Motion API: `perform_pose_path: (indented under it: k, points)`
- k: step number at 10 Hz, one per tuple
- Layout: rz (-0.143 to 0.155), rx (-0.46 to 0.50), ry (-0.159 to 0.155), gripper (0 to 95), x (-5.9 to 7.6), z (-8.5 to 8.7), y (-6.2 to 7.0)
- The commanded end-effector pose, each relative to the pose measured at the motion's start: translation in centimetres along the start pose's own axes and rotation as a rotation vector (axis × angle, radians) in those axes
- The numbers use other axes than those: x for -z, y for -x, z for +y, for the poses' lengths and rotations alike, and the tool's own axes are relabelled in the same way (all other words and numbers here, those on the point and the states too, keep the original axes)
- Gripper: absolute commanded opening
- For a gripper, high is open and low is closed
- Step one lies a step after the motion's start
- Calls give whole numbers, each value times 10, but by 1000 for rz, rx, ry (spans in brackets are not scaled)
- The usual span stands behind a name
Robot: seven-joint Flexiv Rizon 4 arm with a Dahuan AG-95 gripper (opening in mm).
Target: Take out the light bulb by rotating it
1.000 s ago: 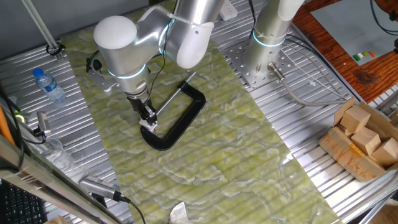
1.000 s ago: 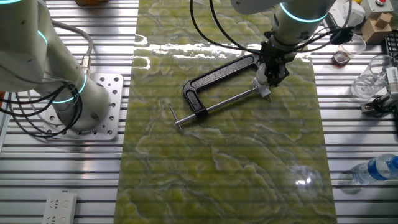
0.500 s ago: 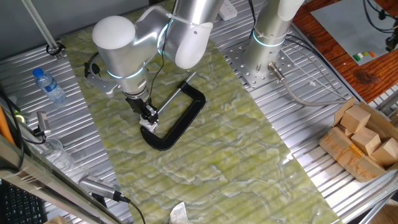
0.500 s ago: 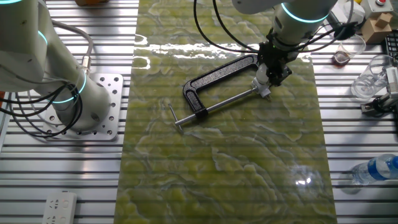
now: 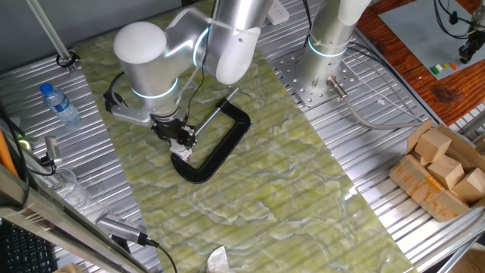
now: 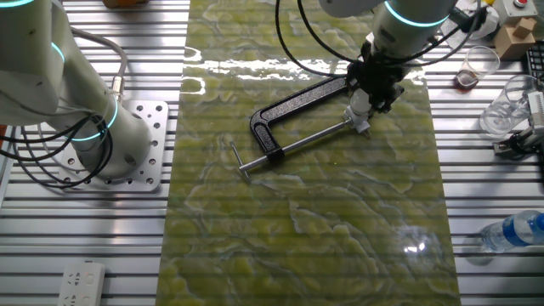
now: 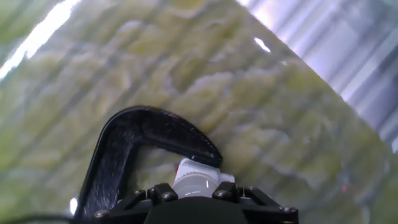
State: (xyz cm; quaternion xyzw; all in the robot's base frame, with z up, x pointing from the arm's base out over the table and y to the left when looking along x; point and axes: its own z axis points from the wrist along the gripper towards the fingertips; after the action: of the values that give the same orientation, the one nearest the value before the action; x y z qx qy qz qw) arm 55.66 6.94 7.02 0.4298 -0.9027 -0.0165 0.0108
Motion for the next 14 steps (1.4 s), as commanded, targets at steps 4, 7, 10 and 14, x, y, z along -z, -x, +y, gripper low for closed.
perform_pose_path:
  k: [4, 7, 10, 14]
  points:
    - [8, 503, -8, 0, -1, 2, 1]
    - [18, 537, -13, 0, -1, 3, 1]
    - [19, 547, -16, 190, -1, 3, 1]
    - [18, 496, -24, 570, 0, 3, 2]
